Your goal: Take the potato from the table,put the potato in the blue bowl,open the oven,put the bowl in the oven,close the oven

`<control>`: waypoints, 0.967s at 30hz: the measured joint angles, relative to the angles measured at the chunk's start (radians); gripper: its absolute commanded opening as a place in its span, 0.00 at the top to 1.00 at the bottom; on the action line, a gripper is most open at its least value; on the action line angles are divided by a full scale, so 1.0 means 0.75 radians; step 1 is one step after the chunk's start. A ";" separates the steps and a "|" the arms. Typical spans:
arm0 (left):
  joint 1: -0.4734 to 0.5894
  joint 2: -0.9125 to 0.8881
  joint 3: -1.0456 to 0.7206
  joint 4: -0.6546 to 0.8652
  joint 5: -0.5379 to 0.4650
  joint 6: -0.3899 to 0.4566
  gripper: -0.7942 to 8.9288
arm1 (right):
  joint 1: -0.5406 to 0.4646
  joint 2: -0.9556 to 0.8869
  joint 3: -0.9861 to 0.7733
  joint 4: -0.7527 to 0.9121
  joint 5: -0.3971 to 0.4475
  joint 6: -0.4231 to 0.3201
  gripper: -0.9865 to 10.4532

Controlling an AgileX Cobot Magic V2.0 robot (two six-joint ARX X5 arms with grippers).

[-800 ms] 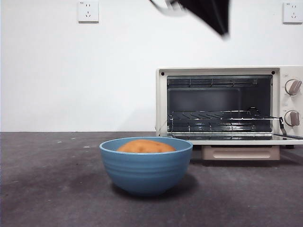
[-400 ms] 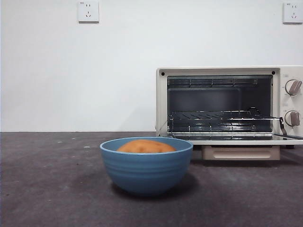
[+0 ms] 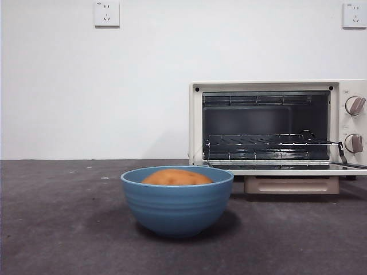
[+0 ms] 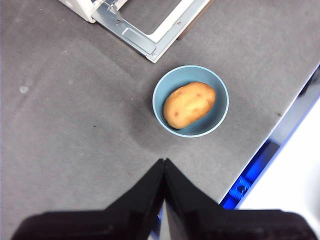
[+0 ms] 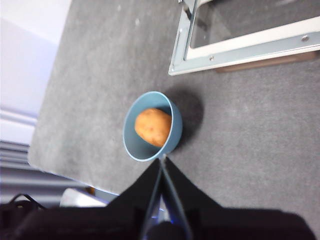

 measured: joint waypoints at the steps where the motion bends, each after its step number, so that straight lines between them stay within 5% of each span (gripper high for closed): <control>1: 0.000 -0.040 -0.054 0.028 -0.002 -0.012 0.92 | 0.037 0.023 0.000 0.019 0.024 0.010 0.91; 16: 0.083 -0.435 -0.509 0.050 0.121 -0.167 0.93 | 0.809 0.557 0.134 0.248 0.561 0.153 0.84; 22: 0.120 -0.564 -0.592 0.034 0.199 -0.192 0.93 | 0.919 0.907 0.373 0.222 0.698 0.157 0.71; 29: 0.123 -0.635 -0.674 0.025 0.425 -0.170 0.93 | 0.918 1.245 0.507 0.151 0.752 0.162 0.71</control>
